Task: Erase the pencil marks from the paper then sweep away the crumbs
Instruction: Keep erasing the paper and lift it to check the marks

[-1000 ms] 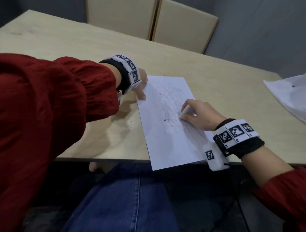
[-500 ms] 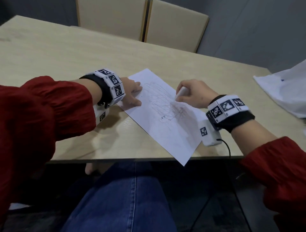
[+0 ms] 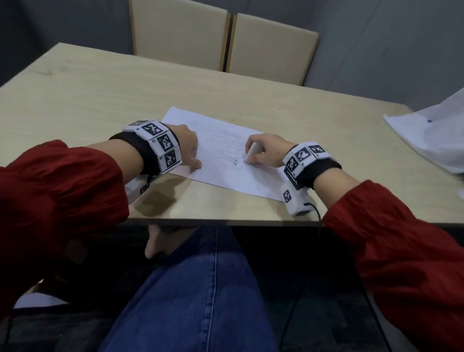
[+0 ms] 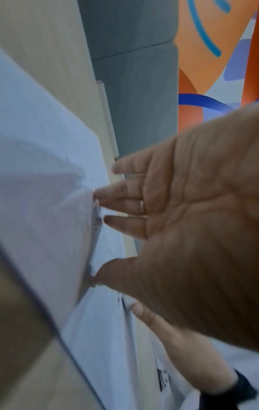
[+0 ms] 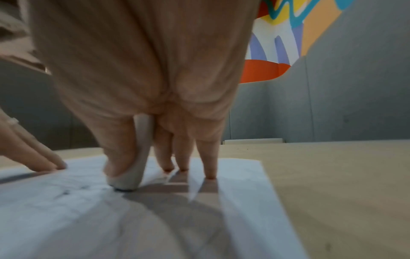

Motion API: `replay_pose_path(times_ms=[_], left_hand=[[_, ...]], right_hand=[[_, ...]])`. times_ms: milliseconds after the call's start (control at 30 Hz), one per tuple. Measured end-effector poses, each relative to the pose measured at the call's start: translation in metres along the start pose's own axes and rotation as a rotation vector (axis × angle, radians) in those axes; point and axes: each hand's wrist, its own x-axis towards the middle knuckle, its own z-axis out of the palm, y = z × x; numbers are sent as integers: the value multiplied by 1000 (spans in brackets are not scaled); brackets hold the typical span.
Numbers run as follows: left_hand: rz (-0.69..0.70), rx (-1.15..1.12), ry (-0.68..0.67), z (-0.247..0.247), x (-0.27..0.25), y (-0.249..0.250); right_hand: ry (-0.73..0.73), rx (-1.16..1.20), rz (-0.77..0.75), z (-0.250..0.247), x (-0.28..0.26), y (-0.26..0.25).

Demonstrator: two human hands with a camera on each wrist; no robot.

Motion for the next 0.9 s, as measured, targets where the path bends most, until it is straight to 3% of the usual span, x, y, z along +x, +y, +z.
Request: replay_pose_path(times_ms=[133, 333, 533, 667, 800, 900], left_hand=[[134, -193, 145, -1, -2, 12], [97, -147, -123, 5, 5, 24], [107, -43, -150, 2, -7, 44], [146, 96, -62, -5, -4, 53], [146, -7, -39, -5, 3, 50], [185, -125, -126, 2, 4, 55]], right_hand=[[-11, 52, -48, -6, 5, 0], [95, 3, 54, 2, -21, 3], [151, -158, 170, 1, -23, 5], [126, -120, 215, 7, -18, -4], [146, -85, 243, 7, -19, -7], [58, -160, 264, 0, -20, -4]])
